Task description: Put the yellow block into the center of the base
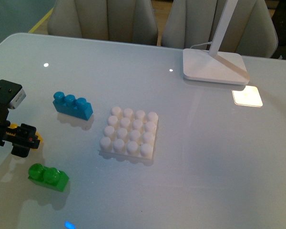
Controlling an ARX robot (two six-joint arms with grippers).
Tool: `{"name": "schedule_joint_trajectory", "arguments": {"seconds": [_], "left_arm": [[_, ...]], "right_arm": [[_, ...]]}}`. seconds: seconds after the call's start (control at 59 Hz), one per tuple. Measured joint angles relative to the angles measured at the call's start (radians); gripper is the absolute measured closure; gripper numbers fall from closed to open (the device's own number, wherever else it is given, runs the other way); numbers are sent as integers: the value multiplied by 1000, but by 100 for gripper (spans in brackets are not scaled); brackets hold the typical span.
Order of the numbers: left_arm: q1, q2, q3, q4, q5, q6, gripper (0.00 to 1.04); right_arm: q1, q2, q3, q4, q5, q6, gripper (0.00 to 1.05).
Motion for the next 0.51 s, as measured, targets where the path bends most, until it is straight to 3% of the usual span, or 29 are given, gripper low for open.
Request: {"name": "schedule_joint_trajectory", "arguments": {"seconds": [0.186,0.508], "left_arm": [[-28,-92,-43,-34,10,-55,42],[-204,-305,-103,-136,-6,-255,42]], "right_arm": [[0,0,0,0,0,0,9],[0,0,0,0,0,0,9]]}}
